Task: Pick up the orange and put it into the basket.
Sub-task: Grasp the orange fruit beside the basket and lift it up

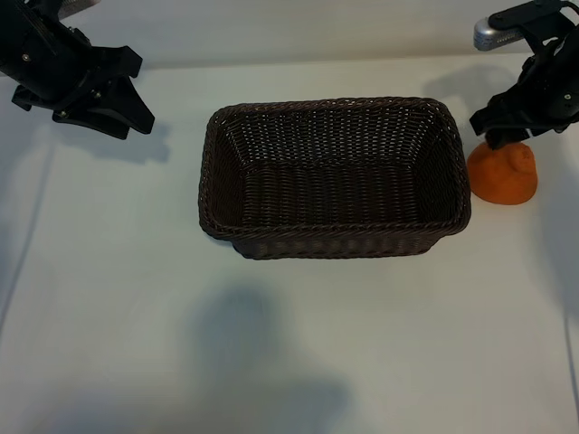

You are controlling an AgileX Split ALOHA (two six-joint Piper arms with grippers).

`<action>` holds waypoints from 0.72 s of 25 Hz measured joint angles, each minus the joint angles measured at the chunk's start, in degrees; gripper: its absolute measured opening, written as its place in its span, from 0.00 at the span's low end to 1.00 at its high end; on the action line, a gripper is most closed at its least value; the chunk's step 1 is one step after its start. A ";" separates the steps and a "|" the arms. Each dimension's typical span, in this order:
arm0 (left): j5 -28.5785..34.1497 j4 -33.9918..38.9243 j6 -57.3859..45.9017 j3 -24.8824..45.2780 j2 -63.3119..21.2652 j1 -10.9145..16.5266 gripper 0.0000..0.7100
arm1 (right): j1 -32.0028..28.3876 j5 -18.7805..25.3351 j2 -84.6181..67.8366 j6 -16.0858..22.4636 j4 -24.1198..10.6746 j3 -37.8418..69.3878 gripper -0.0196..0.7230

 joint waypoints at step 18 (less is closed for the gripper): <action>0.00 0.00 0.04 0.00 0.00 0.00 0.56 | -2.13 -0.06 5.64 4.52 -0.77 0.00 0.74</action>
